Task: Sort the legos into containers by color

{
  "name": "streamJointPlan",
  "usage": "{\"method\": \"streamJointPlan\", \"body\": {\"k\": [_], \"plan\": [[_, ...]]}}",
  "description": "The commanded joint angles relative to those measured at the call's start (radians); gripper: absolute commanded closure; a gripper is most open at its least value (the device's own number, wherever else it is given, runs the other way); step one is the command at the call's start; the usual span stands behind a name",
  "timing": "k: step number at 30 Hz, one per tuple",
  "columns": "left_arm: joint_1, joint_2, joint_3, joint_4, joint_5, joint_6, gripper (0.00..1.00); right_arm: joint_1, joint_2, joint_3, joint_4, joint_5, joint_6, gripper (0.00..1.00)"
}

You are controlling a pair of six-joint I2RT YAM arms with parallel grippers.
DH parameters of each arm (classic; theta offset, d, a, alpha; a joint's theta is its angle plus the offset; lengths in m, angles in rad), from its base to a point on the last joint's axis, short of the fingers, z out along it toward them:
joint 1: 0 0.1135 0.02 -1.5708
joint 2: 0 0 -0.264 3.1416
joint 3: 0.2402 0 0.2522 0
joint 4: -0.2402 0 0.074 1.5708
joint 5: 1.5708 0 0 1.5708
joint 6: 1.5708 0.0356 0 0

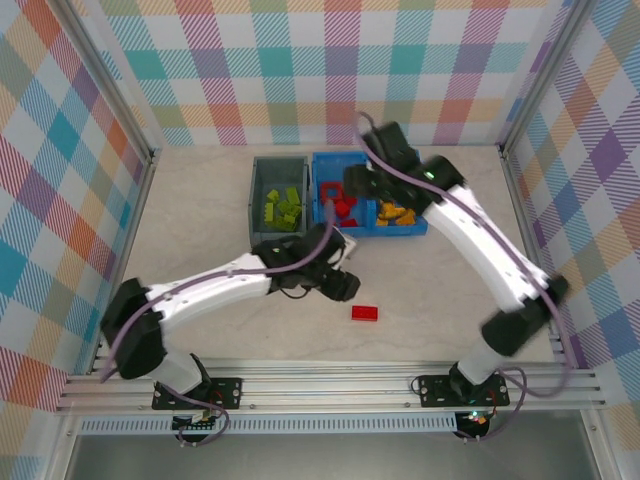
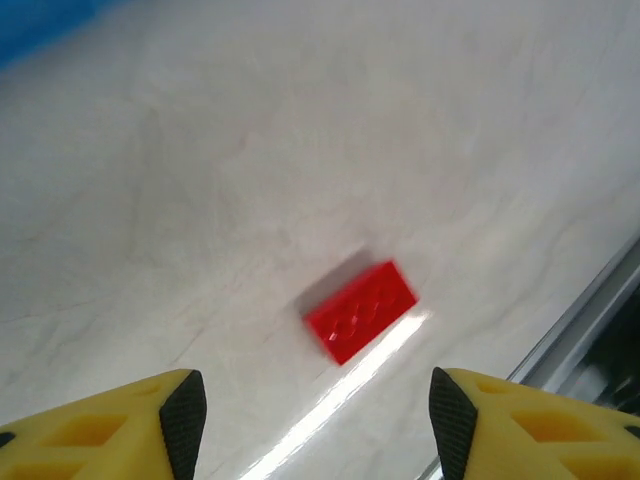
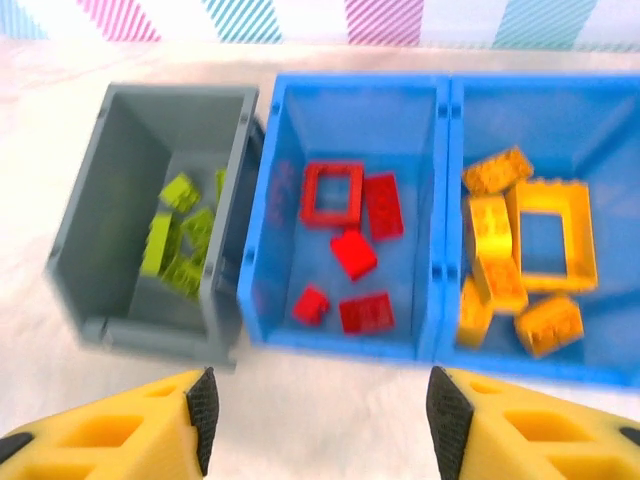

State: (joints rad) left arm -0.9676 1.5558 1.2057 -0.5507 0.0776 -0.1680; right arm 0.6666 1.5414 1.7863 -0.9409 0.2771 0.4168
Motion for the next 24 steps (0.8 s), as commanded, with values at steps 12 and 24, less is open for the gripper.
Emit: {"method": "streamJointPlan", "body": {"k": [12, 24], "plan": [[-0.132, 0.335, 0.205, -0.153, -0.02, 0.563, 0.33, 0.004, -0.934, -0.585, -0.271, -0.419, 0.246, 0.23], [-0.135, 0.508, 0.302, -0.149, -0.049, 0.595, 0.37, 0.004, -1.061, -0.553, -0.414, -0.394, 0.337, 0.19]]}}
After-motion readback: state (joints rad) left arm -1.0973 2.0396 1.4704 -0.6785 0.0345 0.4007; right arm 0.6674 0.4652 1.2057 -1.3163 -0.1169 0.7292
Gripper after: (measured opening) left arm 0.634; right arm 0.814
